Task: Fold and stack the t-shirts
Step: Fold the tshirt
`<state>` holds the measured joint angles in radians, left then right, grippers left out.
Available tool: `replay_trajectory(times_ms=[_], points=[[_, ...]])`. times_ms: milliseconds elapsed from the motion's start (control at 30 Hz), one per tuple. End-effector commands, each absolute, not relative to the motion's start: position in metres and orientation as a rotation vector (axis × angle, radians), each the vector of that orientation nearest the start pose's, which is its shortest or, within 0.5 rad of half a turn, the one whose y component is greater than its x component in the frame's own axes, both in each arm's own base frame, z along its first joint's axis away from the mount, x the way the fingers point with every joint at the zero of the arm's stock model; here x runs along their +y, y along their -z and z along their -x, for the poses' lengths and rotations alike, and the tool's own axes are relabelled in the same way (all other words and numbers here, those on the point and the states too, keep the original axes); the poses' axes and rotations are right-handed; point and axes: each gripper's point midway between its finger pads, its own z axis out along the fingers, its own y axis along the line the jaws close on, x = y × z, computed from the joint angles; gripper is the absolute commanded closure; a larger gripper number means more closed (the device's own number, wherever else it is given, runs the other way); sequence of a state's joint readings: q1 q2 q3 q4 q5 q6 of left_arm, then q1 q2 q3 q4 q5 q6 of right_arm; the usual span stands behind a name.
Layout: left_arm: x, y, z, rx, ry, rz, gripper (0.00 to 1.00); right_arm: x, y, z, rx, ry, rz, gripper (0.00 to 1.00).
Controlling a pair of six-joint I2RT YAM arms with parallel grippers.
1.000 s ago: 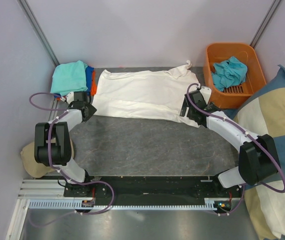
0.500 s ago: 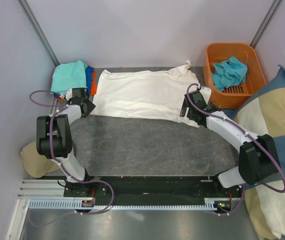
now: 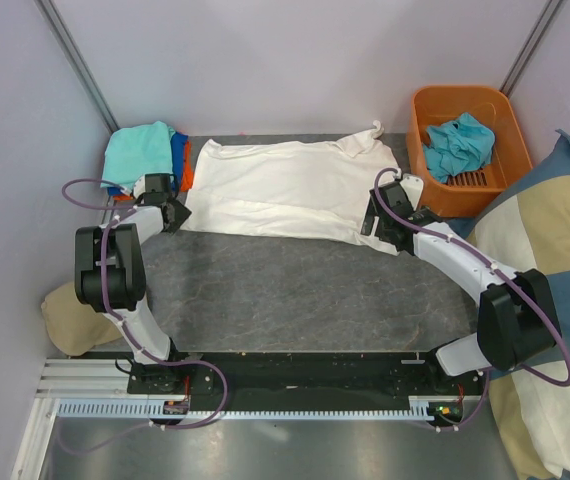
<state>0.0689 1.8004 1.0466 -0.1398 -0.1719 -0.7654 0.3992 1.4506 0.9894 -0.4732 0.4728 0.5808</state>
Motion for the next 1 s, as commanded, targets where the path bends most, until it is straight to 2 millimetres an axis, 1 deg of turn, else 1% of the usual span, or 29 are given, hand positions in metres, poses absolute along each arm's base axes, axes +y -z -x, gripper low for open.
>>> replay_trajectory(times_ms=[0,100,133,200,233,300,467,633,733,767,867,933,967], points=[[0.033,-0.042,-0.430,2.209,0.098,1.058,0.54,0.075,-0.120,-0.342,2.302,0.134,-0.433,0.02],[0.034,-0.043,-0.425,2.214,0.083,1.051,0.60,0.075,-0.119,-0.339,2.307,0.132,-0.437,0.02],[0.034,-0.043,-0.425,2.214,0.080,1.050,0.67,0.074,-0.120,-0.338,2.308,0.129,-0.437,0.02],[0.035,-0.042,-0.423,2.219,0.073,1.049,0.77,0.074,-0.119,-0.336,2.313,0.130,-0.434,0.02],[0.034,-0.042,-0.424,2.220,0.077,1.048,0.88,0.073,-0.119,-0.334,2.320,0.134,-0.434,0.02],[0.033,-0.041,-0.424,2.224,0.078,1.047,0.98,0.073,-0.117,-0.331,2.335,0.143,-0.429,0.02],[0.035,-0.042,-0.426,2.221,0.069,1.040,0.98,0.070,-0.113,-0.321,2.370,0.153,-0.412,0.02],[0.039,-0.048,-0.429,2.213,0.056,1.036,0.98,0.070,-0.099,-0.312,2.426,0.170,-0.393,0.02],[0.040,-0.052,-0.432,2.204,0.058,1.035,0.98,0.068,-0.091,-0.312,2.438,0.192,-0.399,0.02],[0.041,-0.051,-0.431,2.208,0.055,1.032,0.98,0.068,-0.089,-0.312,2.442,0.198,-0.398,0.02],[0.045,-0.053,-0.431,2.205,0.048,1.039,0.98,0.067,-0.082,-0.315,2.447,0.212,-0.398,0.05],[0.054,-0.054,-0.431,2.192,0.046,1.062,0.98,0.064,-0.077,-0.316,2.455,0.224,-0.403,0.08],[0.059,-0.055,-0.430,2.184,0.052,1.076,0.98,0.065,-0.075,-0.318,2.453,0.219,-0.398,0.08]])
